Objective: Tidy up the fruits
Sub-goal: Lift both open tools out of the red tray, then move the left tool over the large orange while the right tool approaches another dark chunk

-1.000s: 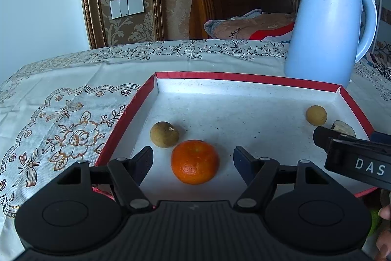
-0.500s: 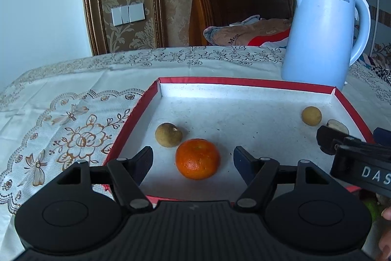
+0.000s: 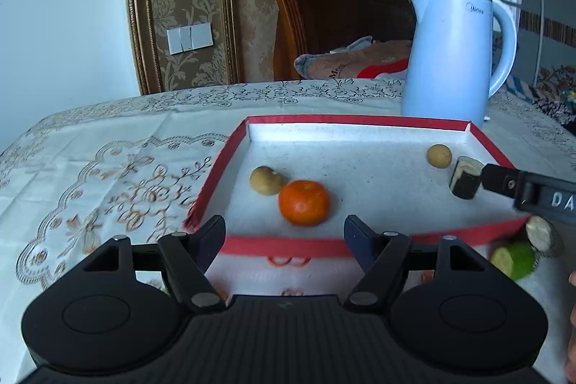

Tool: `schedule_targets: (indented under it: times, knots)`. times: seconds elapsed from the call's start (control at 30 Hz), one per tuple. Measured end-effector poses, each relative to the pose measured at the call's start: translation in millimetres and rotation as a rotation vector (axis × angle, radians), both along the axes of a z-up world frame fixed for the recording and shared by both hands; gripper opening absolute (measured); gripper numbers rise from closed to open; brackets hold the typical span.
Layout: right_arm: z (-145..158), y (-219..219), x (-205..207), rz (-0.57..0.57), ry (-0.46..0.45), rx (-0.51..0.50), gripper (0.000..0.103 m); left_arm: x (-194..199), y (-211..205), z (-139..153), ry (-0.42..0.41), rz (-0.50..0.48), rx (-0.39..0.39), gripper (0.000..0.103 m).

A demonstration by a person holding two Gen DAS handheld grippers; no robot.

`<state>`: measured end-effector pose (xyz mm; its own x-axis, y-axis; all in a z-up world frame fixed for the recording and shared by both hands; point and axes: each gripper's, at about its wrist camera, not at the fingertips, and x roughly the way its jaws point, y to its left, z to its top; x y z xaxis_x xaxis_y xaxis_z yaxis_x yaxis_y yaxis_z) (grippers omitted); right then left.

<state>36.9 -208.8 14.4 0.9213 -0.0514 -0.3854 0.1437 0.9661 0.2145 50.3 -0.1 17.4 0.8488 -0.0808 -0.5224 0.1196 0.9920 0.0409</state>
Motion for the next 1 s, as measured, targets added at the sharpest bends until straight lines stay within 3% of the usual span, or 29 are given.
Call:
schedule_targets:
  times: [0.3,0.57,0.67,0.8,1.0]
  knots:
    - [-2.8,-1.0,-27.1,0.006,-0.011,0.001,0.103,-28.4,29.3,-2.9,0.009,0.030,-0.086,0.073]
    - [-3.0,-1.7,-45.1,-0.013,-0.030,-0.004,0.103,-39.2,24.0,-10.5,0.011,0.021,-0.048,0.073]
    - [-3.0,-7.9,-52.6,-0.036,-0.046,0.015,0.103,-42.4,21.7,-12.2,-0.003,0.026,-0.030,0.080]
    - [-4.9,-16.3,-55.4,-0.074,-0.046,0.042,0.103,-44.1,16.8,-13.6,-0.023,0.024,0.002,0.080]
    - [-7.1,-15.6,-51.9,-0.072,-0.033,0.033,0.103,-49.4,22.7,-7.7,-0.049,0.007,-0.046,0.081]
